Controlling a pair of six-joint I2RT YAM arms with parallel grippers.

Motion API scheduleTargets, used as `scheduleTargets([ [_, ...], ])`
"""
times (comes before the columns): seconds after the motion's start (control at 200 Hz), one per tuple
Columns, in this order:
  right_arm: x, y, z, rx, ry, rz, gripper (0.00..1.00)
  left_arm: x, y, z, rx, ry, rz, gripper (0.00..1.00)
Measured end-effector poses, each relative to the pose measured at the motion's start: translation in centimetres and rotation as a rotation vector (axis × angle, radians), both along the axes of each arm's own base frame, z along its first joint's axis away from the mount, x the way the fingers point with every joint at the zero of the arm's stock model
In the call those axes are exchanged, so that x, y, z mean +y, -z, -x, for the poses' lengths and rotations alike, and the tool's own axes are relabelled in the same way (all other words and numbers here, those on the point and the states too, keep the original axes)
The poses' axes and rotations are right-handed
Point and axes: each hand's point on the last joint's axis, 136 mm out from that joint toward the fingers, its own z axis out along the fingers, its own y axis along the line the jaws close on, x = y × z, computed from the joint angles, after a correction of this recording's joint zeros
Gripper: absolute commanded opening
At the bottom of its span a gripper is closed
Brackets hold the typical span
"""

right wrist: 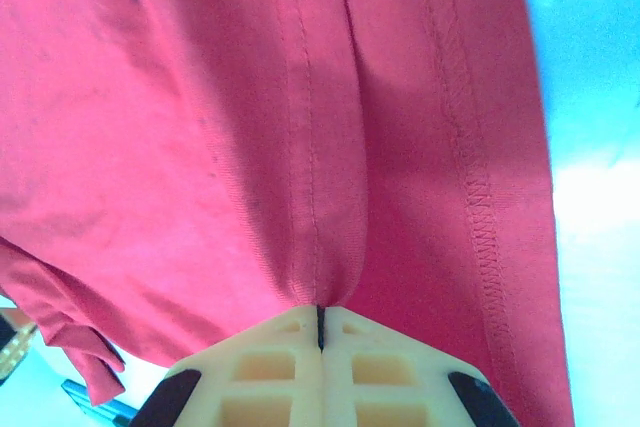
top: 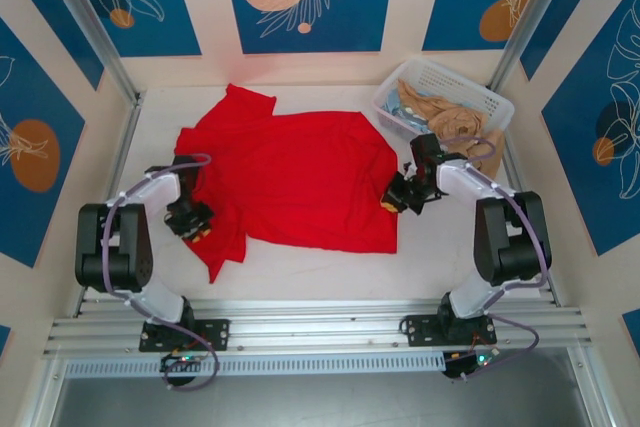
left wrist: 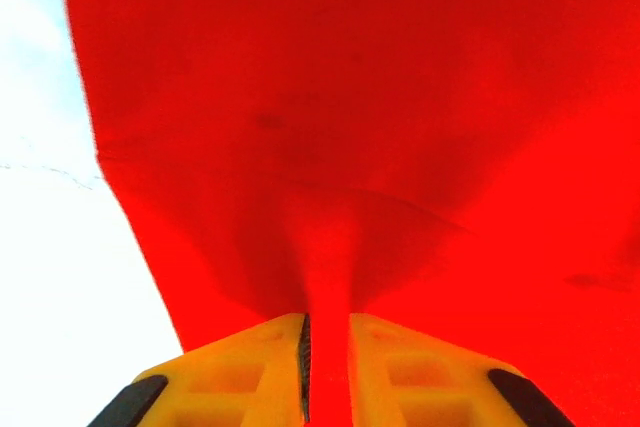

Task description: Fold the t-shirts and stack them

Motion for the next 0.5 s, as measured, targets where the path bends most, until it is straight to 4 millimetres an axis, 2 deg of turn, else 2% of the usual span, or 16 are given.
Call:
scheduleTargets([
  [0.125, -1.0, -1.5, -0.9, -0.028, 0.023, 0.024, 0.0, 0.8, 0.7, 0.3, 0.029, -0.014, -0.043, 0.12],
  [0.31, -2.4, -2.4, -1.7, -0.034, 0.047, 0.06, 0.0, 1.6, 0.7, 0.1, 0.032, -0.011, -0.089, 0.1],
  [0.4, -2.8, -2.5, -2.1, -0.026, 0.052, 0.075, 0.0, 1.8, 0.7, -0.1, 0.029, -0.01, -0.1, 0.1],
  [0.5, -3.2, -1.5, -2.4, 0.002, 0.054, 0.088, 0.0, 1.9, 0.5, -0.3, 0.022, -0.011, -0.107, 0.1],
])
